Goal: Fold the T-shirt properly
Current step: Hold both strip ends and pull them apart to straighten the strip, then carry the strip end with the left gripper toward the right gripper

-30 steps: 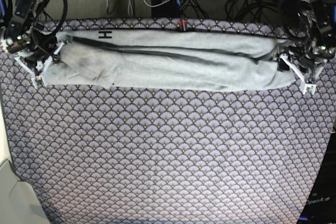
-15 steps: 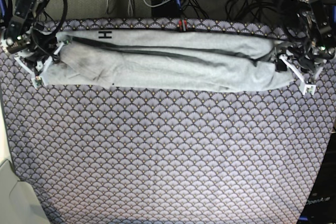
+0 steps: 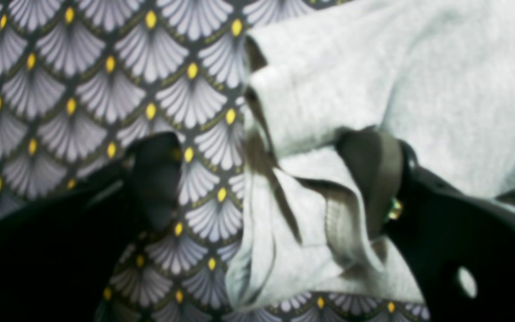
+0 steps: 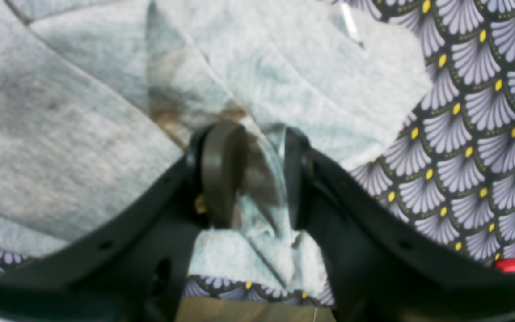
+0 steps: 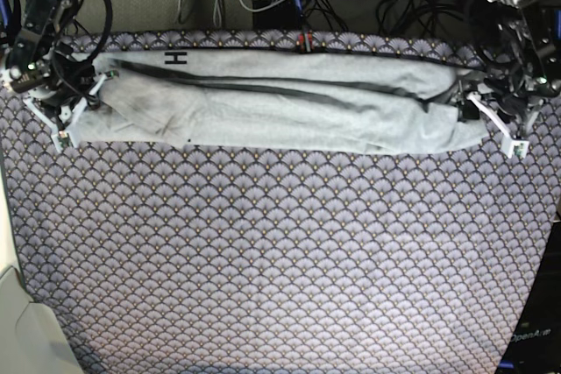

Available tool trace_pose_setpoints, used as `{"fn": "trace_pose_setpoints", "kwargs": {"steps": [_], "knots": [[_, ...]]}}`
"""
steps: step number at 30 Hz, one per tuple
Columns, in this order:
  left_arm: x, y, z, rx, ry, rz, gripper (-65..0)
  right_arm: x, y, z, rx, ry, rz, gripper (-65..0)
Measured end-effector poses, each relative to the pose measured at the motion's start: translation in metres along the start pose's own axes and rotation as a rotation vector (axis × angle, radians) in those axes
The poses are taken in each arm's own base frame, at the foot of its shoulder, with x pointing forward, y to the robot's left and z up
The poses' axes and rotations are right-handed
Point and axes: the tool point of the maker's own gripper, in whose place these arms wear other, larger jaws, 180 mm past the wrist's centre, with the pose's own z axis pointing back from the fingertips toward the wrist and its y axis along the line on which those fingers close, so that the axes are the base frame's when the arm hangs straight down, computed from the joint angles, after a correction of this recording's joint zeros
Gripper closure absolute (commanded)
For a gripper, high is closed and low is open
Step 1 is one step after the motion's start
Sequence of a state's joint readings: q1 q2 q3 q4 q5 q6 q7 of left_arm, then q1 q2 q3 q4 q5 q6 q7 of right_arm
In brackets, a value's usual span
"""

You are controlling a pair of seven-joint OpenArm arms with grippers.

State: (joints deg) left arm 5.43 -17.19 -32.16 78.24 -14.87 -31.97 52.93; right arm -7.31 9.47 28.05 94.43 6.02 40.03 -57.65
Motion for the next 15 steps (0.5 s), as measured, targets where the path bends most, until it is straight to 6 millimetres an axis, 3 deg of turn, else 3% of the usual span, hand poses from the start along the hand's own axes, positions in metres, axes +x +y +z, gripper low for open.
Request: {"fn": "trace_pose_setpoints", "kwargs": {"steps": [15], "knots": [[0.0, -0.003, -0.001, -0.021, -0.006, -0.006, -54.1, 0.003, 0.01, -0.003, 0.022, 0.0, 0.024, -20.3]]}}
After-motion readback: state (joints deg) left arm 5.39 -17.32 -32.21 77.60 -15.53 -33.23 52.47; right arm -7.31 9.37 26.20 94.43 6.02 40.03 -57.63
